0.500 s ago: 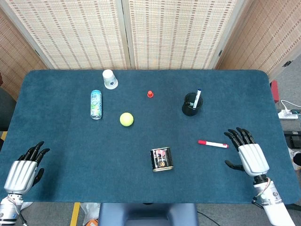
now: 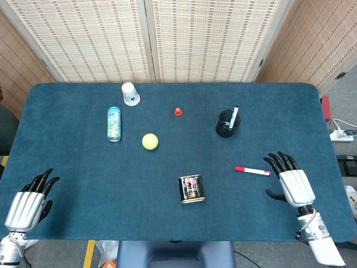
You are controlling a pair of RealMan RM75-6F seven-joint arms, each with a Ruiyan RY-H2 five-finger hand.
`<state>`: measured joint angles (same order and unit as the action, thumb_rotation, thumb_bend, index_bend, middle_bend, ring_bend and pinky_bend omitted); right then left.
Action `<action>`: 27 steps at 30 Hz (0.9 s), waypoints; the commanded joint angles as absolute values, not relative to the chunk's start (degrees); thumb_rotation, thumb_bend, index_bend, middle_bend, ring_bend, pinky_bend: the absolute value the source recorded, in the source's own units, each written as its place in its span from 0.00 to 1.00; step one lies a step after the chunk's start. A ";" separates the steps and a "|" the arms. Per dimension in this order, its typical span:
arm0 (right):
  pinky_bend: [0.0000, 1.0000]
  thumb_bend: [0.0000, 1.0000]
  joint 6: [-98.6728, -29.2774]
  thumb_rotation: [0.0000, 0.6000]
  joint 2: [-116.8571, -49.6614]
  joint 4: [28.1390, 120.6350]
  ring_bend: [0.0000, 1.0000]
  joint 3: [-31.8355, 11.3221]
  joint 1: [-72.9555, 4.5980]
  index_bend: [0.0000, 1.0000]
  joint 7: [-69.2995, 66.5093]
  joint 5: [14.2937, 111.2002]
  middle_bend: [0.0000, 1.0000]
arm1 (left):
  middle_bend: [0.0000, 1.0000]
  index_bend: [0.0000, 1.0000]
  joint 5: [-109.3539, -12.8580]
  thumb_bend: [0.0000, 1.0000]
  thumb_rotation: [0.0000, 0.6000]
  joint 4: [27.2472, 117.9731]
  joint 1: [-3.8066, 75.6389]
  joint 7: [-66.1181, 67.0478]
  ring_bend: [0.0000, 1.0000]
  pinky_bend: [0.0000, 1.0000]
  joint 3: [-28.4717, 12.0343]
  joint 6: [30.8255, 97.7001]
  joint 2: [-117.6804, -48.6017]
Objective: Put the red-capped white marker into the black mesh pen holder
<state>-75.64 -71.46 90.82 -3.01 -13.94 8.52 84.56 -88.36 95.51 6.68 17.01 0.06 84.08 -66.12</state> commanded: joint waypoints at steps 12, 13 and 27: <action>0.29 0.10 -65.24 1.00 -79.16 79.92 0.20 -5.61 -19.95 0.31 10.47 78.73 0.21 | 0.06 0.23 -88.91 0.35 1.00 95.97 6.55 17.30 0.14 0.42 0.50 83.81 -66.11; 0.29 0.10 -64.70 1.00 -79.86 79.10 0.21 -5.82 -20.39 0.32 10.53 78.40 0.22 | 0.06 0.23 -88.93 0.34 1.00 95.98 6.53 17.34 0.14 0.42 0.49 83.86 -66.12; 0.38 0.14 -61.52 1.00 -89.91 68.09 0.29 -6.46 -23.74 0.39 11.55 76.27 0.29 | 0.06 0.23 -89.02 0.35 1.00 95.88 6.67 17.72 0.14 0.42 0.59 83.28 -66.25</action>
<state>-61.77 -89.40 68.62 -6.53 -23.51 11.31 76.50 -89.02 95.89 6.68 17.72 0.60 83.28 -66.25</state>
